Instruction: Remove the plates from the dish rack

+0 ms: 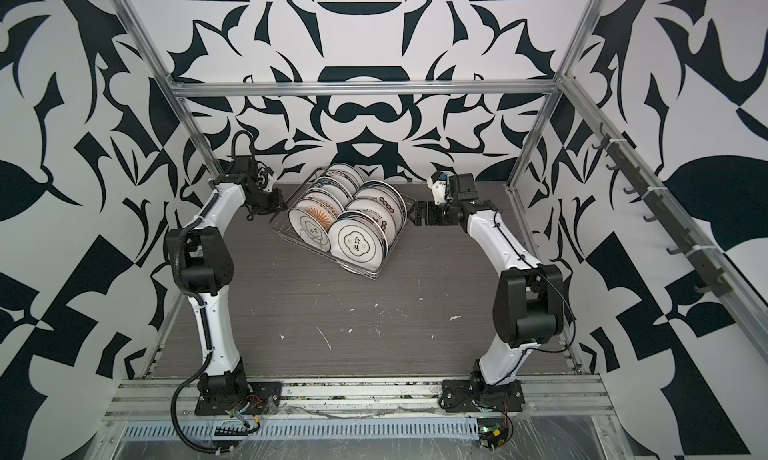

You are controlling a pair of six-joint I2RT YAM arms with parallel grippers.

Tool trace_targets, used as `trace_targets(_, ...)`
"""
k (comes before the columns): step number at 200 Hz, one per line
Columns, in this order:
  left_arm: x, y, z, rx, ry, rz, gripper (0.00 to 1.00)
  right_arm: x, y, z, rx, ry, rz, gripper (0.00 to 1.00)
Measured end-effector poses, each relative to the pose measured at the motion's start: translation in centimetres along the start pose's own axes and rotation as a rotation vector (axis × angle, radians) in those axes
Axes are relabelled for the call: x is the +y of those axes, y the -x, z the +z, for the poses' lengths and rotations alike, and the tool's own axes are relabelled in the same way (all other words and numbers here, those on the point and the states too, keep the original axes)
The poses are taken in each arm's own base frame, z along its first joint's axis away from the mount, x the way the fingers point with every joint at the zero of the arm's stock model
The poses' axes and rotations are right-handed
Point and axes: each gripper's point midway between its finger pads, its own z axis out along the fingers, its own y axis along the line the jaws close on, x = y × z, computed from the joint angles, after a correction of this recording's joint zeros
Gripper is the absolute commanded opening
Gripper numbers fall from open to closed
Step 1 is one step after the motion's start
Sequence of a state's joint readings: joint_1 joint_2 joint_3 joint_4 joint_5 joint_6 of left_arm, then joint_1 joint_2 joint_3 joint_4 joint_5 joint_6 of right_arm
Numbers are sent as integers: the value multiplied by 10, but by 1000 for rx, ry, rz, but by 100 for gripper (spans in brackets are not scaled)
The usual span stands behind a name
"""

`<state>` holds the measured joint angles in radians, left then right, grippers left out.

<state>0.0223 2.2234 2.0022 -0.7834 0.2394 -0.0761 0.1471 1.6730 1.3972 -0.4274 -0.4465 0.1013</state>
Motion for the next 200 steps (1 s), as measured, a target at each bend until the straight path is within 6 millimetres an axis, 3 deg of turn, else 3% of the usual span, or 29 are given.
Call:
trace_targets(63, 4, -6, -2, -13, -1, -60, 11, 61, 1, -8, -28, 90, -171, 100)
trace_targets(116, 9, -19, -10, -24, 10, -115, 12, 101, -18, 11, 27, 108, -352, 96)
trace_targets(145, 12, -26, -15, -25, 22, -141, 23, 117, -22, 27, 56, 92, -447, 93)
trace_targets(157, 14, -30, -16, -19, 31, -166, 33, 120, -22, 33, 64, 85, -475, 90)
trace_targets(177, 23, -51, -11, 38, 64, -231, 38, 118, -19, 42, 77, 61, -500, 87)
trace_targets(200, 29, -60, -12, 63, 91, -263, 54, 113, -19, 53, 97, 42, -517, 83)
